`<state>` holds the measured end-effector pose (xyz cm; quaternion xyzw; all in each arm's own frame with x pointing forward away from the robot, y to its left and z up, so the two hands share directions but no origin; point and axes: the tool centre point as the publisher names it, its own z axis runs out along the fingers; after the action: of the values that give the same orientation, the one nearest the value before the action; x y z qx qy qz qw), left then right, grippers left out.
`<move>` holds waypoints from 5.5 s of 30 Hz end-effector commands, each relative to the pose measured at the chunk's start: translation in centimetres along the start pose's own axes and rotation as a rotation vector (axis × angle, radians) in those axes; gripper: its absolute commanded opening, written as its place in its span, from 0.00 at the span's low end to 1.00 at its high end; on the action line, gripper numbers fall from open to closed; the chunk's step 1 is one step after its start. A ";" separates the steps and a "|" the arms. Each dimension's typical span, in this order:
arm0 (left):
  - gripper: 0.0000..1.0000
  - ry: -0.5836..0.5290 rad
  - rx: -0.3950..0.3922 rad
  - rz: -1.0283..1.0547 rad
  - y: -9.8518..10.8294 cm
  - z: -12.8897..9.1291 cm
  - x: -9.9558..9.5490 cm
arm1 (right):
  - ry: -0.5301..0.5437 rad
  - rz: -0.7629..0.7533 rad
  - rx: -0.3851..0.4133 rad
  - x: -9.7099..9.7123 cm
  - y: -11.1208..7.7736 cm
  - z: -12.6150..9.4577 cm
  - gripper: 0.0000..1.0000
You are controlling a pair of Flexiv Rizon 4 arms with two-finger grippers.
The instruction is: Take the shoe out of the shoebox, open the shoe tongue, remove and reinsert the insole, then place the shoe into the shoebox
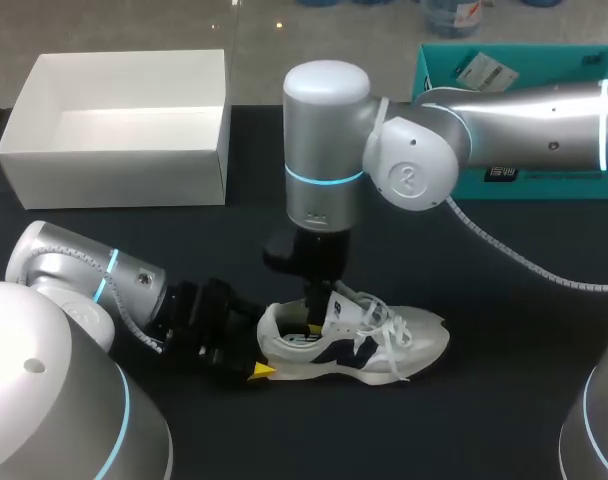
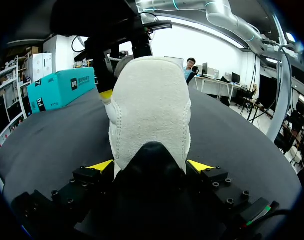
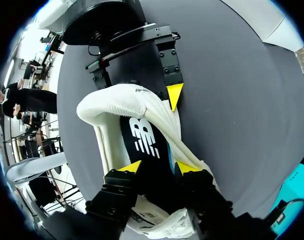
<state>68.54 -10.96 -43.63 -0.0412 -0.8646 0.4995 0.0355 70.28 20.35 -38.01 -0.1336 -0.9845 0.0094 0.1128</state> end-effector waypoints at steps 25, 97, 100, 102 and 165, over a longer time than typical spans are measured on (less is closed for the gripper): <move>0.00 -0.001 -0.004 0.001 0.6 0.6 0.1 | 0.104 -0.035 0.034 1.3 1.0 6.5 0.00; 0.00 -0.001 -0.004 0.001 0.6 0.6 0.1 | -0.059 -0.001 0.056 0.7 0.3 -3.2 0.00; 0.00 -0.001 -0.004 0.001 0.6 0.6 0.1 | -0.065 0.000 0.062 0.6 0.5 -3.2 0.00; 0.00 -0.001 -0.004 0.001 0.6 0.6 0.1 | -0.068 0.005 0.076 0.6 0.6 -3.3 0.00; 0.00 -0.001 -0.004 0.001 0.6 0.6 0.1 | 0.103 -0.010 0.020 -0.1 3.4 7.6 0.27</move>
<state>68.49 -10.77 -43.73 -0.0402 -0.8651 0.4987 0.0358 69.56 22.08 -40.87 -0.1313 -0.9794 0.0107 0.1527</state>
